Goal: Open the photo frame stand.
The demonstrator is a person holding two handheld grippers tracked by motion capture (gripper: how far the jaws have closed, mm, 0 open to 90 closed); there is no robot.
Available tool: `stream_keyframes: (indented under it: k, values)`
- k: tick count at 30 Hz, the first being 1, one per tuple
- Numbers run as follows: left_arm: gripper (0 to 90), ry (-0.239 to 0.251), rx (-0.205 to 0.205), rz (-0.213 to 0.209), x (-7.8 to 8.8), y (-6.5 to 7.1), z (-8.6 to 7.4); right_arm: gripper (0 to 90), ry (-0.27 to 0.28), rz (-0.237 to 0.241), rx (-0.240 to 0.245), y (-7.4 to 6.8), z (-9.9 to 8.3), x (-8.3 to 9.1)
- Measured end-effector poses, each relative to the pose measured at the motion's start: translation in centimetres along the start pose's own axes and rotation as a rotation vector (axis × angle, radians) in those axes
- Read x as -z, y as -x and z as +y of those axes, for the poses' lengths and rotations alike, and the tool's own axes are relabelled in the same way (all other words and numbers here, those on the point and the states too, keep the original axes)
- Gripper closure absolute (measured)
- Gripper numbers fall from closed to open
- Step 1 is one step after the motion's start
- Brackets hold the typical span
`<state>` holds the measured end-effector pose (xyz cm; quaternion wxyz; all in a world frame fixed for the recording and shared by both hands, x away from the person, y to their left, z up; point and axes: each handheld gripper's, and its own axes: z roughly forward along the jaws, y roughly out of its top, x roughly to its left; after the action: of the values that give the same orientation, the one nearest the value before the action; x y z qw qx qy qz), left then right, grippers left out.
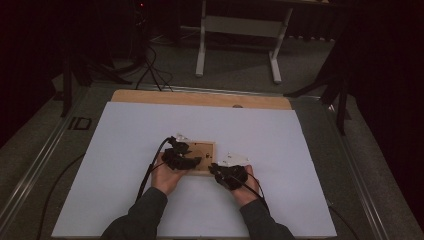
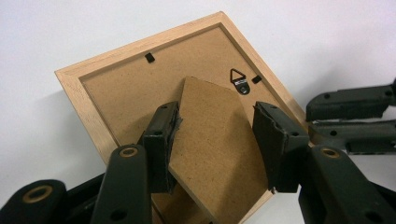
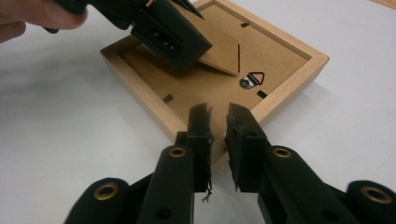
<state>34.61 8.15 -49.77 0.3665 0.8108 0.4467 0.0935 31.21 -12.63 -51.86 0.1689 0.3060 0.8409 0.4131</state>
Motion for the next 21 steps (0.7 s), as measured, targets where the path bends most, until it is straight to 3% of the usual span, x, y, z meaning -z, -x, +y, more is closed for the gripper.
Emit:
stream_keyframes:
  k: [21]
  values:
    - [52.5,0.087,-0.146,0.106,1.1,2.3,-1.3,67.6,0.056,0.007,-0.079,2.1,1.4,1.9]
